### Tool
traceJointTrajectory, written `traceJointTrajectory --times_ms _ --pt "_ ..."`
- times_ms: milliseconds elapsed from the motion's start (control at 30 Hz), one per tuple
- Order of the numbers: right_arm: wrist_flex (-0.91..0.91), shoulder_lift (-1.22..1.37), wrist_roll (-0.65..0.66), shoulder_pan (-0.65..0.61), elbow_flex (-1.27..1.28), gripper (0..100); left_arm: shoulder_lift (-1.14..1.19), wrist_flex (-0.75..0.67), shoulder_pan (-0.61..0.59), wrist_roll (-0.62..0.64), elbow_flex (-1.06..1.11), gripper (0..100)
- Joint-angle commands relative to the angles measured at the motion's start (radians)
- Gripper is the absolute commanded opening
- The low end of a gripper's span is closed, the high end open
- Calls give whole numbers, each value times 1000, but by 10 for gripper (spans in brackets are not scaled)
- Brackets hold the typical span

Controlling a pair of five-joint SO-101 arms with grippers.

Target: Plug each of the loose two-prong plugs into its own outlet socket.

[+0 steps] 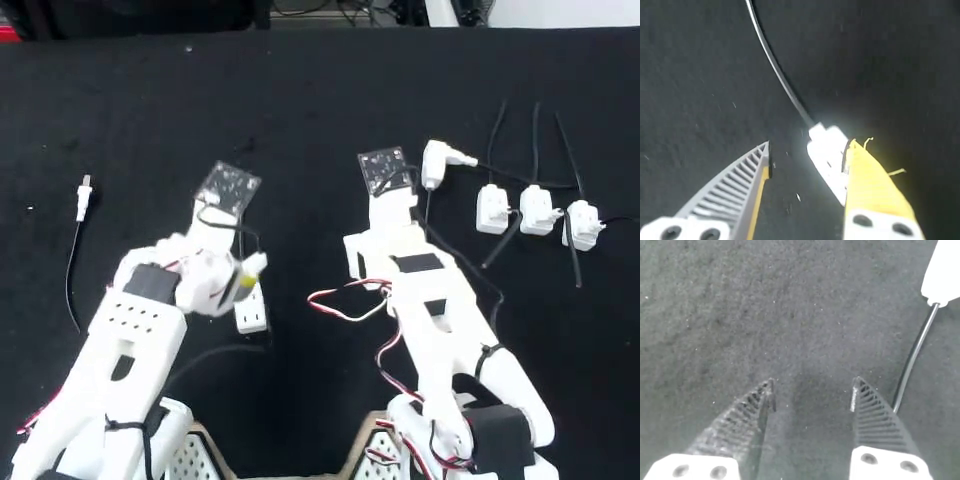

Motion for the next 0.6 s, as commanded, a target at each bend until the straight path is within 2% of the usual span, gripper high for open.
traceJointTrajectory --times_ms 0,233,433,567 --pt "-23 -39 3 21 -15 222 20 -94 -4 61 -90 245" --pt "-34 -38 3 52 -16 222 279 -339 -59 241 -81 250" --pt "-54 -38 3 51 -10 222 537 -353 -33 370 -179 250" --pt "-54 -38 3 52 -10 222 626 -353 -114 379 -197 248"
